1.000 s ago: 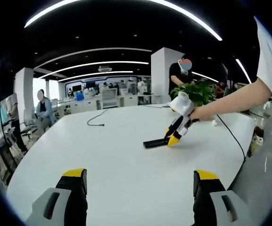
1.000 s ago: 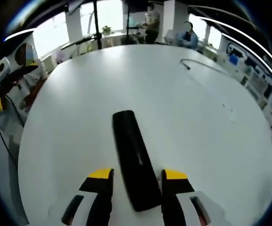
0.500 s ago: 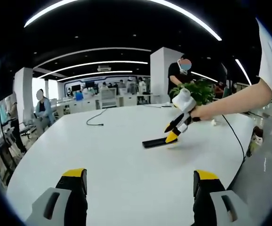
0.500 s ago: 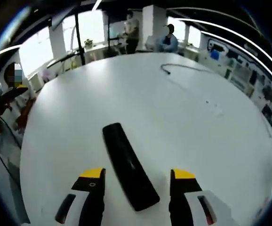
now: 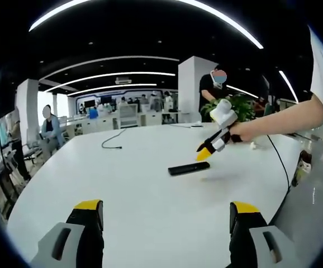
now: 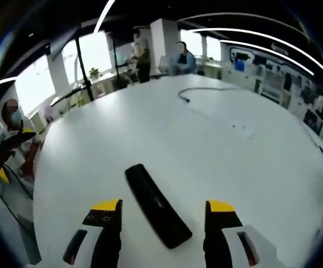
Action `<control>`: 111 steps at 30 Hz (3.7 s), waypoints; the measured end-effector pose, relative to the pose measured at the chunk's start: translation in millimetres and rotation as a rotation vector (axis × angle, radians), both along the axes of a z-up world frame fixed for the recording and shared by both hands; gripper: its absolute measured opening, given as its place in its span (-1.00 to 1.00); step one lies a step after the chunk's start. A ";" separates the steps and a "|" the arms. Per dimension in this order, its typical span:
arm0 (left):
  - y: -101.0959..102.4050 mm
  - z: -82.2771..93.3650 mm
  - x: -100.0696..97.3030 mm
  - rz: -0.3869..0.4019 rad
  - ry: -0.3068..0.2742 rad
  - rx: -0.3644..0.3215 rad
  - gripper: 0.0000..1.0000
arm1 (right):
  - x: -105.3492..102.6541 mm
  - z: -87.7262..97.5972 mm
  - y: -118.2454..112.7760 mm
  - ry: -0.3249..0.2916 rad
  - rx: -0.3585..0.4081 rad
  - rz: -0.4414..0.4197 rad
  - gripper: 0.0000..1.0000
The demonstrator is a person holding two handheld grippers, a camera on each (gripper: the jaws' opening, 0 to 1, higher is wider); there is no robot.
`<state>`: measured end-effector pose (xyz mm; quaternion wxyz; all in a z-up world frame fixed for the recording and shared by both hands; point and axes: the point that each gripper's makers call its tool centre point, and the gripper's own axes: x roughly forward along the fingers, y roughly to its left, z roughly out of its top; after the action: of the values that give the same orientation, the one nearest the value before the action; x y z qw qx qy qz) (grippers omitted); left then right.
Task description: Press the specified remote control buttons in sequence, fully releasing each button before pressing the next.
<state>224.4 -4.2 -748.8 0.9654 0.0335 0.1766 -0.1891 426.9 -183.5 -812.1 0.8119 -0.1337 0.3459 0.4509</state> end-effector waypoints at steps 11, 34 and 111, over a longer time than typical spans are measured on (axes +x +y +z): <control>-0.6 0.4 -0.2 -0.004 -0.001 -0.005 0.93 | -7.5 6.2 -6.2 -0.010 -0.017 0.002 0.21; -5.5 1.3 -1.0 -0.032 -0.004 -0.015 0.93 | -23.5 16.1 -13.4 -0.042 -0.055 0.004 0.33; -22.2 8.7 -4.5 -0.121 -0.023 -0.101 0.91 | -131.8 81.2 -82.8 -0.151 0.152 -0.316 0.45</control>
<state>219.9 -26.4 -740.1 0.9545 -0.0024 0.1535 -0.2556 295.0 -266.3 -730.9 0.9041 -0.0493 0.2655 0.3312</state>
